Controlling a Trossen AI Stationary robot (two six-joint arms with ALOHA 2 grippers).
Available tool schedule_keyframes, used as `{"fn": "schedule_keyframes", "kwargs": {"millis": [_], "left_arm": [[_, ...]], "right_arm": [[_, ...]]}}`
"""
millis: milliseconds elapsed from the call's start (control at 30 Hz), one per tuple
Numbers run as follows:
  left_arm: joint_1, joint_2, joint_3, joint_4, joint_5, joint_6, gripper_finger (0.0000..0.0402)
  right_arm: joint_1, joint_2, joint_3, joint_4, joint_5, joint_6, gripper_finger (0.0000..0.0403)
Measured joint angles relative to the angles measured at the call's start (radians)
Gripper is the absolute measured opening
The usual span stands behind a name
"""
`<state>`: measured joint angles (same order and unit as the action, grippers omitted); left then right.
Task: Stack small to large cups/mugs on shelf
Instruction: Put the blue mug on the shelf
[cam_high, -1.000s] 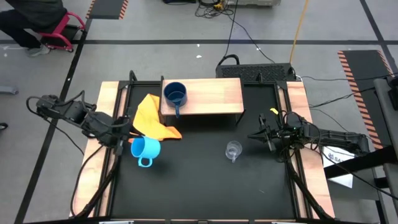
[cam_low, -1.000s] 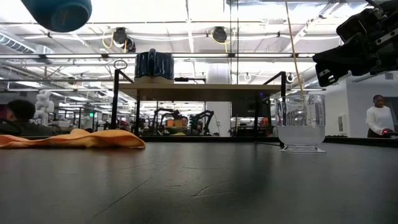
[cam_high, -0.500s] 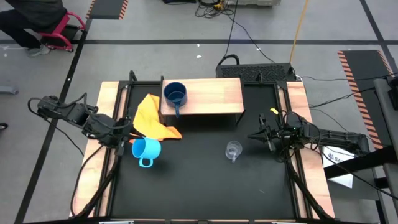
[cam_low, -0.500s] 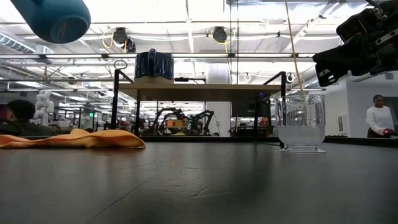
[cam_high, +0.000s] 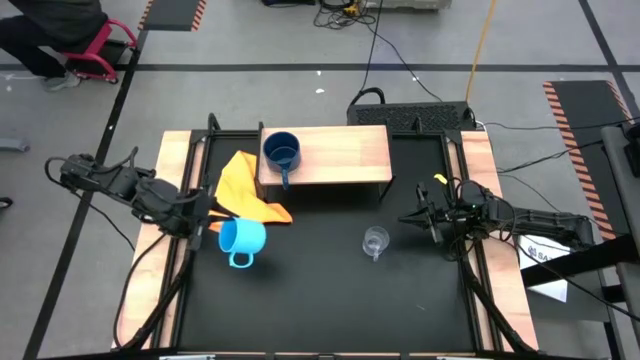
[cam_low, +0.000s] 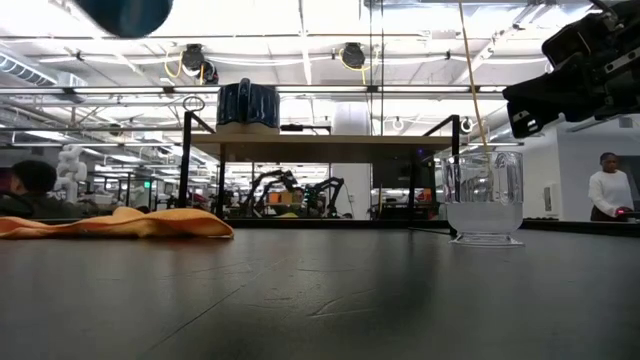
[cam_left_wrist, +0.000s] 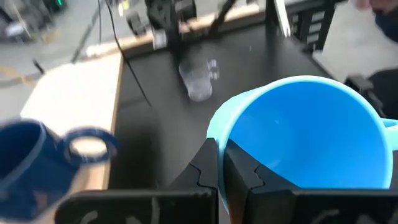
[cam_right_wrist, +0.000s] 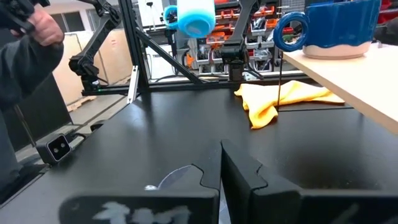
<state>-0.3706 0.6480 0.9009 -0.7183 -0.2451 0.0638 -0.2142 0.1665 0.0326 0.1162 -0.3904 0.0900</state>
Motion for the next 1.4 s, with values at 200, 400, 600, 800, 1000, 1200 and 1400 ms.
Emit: {"fn": "schedule_keyframes", "kwargs": {"millis": [200,400,600,800,1000,1200,1400], "left_arm": [[0.033,0.051,0.000,0.144,-0.006,0.088,0.0004],[0.113,0.163,0.000,0.264,-0.007,0.162,0.0004],[0.211,0.257,0.010,0.423,-0.008,0.199,0.0004],[0.303,0.329,0.039,0.567,0.014,0.206,0.0004],[0.387,0.395,0.098,0.608,0.043,0.186,0.0004],[0.439,0.464,0.190,0.619,0.044,0.189,0.0004],[0.503,0.546,0.310,0.610,0.045,0.172,0.0004]], "right_arm": [[0.000,0.000,0.000,0.017,0.000,-0.009,0.0000],[0.000,0.000,0.000,0.016,0.000,-0.008,0.0000],[0.000,0.000,0.000,0.016,0.000,-0.006,0.0000],[0.000,0.000,0.000,0.016,0.000,-0.005,0.0000],[0.000,0.000,0.000,0.016,0.000,0.003,0.0000],[0.000,0.000,0.000,0.015,0.000,0.003,0.0000],[0.000,0.000,0.000,0.015,0.000,0.003,0.0000]]}}
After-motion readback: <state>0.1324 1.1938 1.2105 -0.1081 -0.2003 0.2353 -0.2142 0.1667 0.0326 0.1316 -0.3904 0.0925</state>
